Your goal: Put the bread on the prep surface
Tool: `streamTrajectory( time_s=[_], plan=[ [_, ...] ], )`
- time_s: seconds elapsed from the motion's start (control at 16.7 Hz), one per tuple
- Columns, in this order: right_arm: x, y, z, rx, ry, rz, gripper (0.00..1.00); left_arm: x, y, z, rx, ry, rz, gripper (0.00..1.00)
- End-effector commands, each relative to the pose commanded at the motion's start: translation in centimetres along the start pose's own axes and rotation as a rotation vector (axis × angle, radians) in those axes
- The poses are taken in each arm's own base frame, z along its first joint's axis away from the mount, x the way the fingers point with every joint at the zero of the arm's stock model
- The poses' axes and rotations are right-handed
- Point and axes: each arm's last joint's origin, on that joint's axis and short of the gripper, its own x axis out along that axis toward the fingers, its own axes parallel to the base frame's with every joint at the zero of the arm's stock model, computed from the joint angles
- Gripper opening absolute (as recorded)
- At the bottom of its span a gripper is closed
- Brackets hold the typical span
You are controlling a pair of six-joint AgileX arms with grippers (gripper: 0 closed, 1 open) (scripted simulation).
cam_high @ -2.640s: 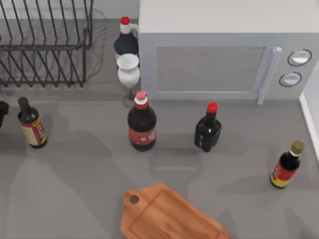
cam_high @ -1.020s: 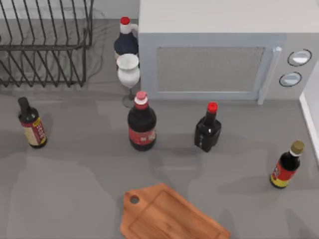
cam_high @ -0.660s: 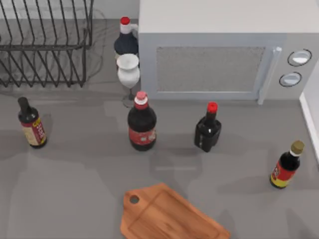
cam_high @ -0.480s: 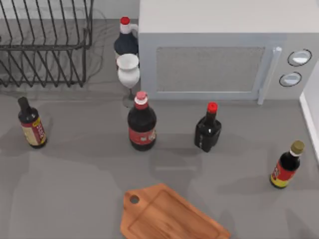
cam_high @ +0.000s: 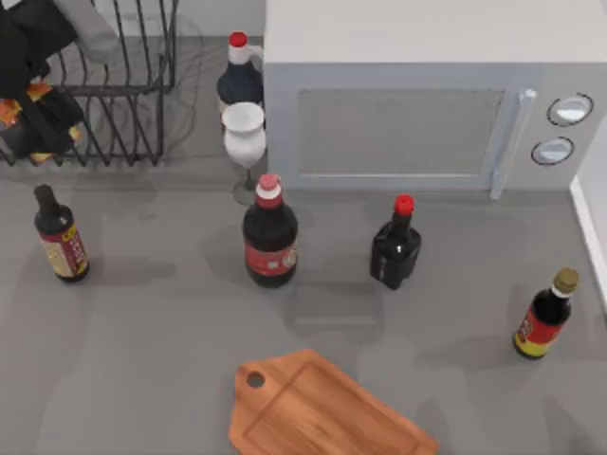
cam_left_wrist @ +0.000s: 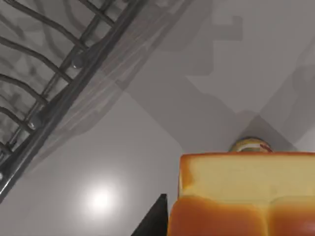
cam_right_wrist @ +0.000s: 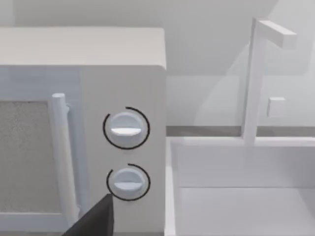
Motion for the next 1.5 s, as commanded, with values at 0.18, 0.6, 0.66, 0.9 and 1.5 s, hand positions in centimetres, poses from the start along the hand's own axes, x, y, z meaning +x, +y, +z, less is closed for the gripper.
streamTrajectory(
  time_s=[0.18, 0.6, 0.66, 0.9, 1.5],
  plan=[
    [0.0, 0.0, 0.0, 0.0, 0.0, 0.0, 1.0, -0.4, -5.7, 4.0, 0.483, -0.06, -0.033, 0.0],
    [0.0, 0.0, 0.0, 0.0, 0.0, 0.0, 1.0, 2.2, -20.1, 8.6, 1.542, -0.135, -0.161, 0.0],
    [0.0, 0.0, 0.0, 0.0, 0.0, 0.0, 1.0, 2.8, -21.9, 8.7, 1.663, -0.135, -0.186, 0.0],
    [0.0, 0.0, 0.0, 0.0, 0.0, 0.0, 1.0, 5.6, -27.2, 8.1, 2.036, -0.112, -0.291, 0.0],
    [0.0, 0.0, 0.0, 0.0, 0.0, 0.0, 1.0, 7.1, -29.3, 7.3, 2.191, -0.087, -0.359, 0.0]
  ],
)
